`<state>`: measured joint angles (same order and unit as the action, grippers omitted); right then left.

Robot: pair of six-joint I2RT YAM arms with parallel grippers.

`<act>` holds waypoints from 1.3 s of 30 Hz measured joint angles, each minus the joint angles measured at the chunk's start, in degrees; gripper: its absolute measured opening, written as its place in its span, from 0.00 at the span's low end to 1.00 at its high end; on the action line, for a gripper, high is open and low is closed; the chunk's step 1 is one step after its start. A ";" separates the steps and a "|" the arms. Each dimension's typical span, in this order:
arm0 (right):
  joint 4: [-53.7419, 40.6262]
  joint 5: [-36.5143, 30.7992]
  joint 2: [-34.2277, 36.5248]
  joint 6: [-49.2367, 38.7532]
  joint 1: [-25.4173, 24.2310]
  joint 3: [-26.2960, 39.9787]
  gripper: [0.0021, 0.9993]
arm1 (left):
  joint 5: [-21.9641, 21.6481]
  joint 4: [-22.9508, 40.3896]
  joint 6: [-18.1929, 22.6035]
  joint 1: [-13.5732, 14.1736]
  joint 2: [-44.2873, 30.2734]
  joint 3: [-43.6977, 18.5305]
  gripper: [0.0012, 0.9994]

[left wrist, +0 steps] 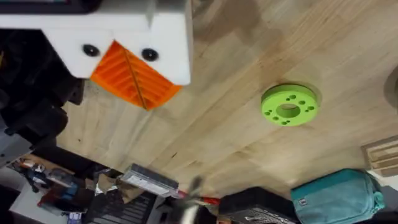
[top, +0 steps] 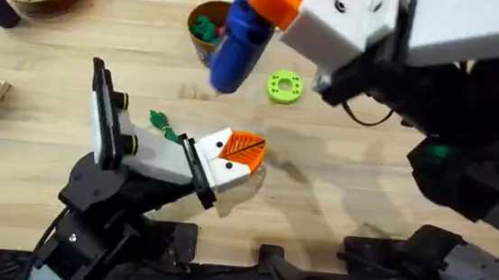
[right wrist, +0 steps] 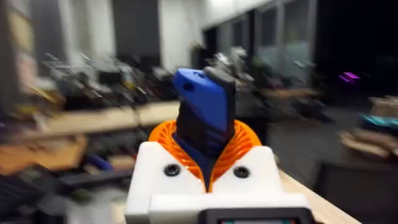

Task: Pick up the gripper from the table and insert it into the empty holder that is missing its gripper. Then pick up a screw, insert it into the mounting hole, and use the screwdriver to tighten it. Finally, clean up the table by picking up the vegetable and placing it into the bucket.

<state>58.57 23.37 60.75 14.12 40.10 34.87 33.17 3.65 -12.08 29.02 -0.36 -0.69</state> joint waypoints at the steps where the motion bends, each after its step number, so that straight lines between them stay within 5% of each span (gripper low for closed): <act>1: -1.92 -0.21 0.00 -1.45 -1.04 0.00 0.03 | 0.02 0.01 0.00 0.00 0.00 0.00 0.01; 10: -24.65 -7.32 4.84 -27.13 -19.25 0.66 0.03 | 0.00 -0.02 0.00 0.00 0.00 0.00 0.01; 17: -26.47 -11.84 13.68 -49.03 -30.26 1.93 0.03 | -0.01 0.00 0.01 0.00 0.00 0.00 0.01; 27: -37.10 -20.28 26.77 -84.18 -31.39 3.10 0.03 | -0.01 -0.01 0.00 0.00 0.00 0.00 0.01; 37: -41.29 -23.08 32.00 -95.47 -30.29 4.04 0.03 | -0.01 -0.02 0.00 0.00 0.00 0.00 0.01; 39: -45.82 -24.10 31.86 -96.49 -28.92 4.75 0.23 | -0.01 -0.02 0.02 0.00 0.00 0.00 0.01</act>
<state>12.75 -0.74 92.62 -82.37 11.18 39.62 33.17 3.64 -12.06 29.02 -0.36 -0.69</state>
